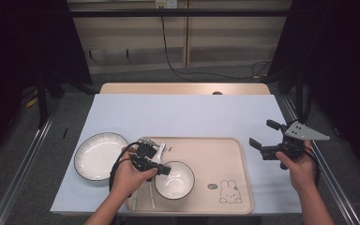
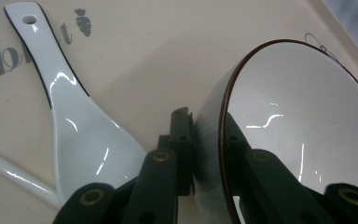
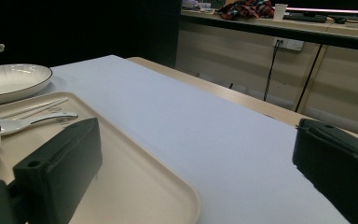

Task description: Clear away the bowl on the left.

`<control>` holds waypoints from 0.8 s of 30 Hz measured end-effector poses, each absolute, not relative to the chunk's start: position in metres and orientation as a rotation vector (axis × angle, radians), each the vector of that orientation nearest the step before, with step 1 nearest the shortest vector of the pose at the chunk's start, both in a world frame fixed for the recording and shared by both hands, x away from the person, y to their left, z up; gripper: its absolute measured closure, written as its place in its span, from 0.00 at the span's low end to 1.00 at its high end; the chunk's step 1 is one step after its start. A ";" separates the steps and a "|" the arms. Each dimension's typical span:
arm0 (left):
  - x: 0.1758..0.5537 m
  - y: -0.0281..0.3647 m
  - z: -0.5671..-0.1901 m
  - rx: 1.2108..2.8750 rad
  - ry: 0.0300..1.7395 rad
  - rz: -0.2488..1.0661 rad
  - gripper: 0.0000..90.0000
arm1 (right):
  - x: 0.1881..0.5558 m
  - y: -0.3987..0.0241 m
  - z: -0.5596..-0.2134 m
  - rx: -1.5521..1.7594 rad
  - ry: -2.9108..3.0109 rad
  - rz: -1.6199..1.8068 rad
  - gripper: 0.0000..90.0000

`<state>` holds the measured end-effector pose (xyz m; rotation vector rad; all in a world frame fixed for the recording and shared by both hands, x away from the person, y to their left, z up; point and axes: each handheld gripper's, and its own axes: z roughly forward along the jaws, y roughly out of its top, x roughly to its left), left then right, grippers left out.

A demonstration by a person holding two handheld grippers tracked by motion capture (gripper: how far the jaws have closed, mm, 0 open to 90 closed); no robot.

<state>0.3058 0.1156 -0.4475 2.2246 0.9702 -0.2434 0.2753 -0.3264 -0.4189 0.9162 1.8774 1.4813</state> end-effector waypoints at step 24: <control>0.309 0.119 -0.447 2.164 0.961 -0.272 0.84 | 0.275 -0.326 -0.419 0.916 1.881 1.480 0.01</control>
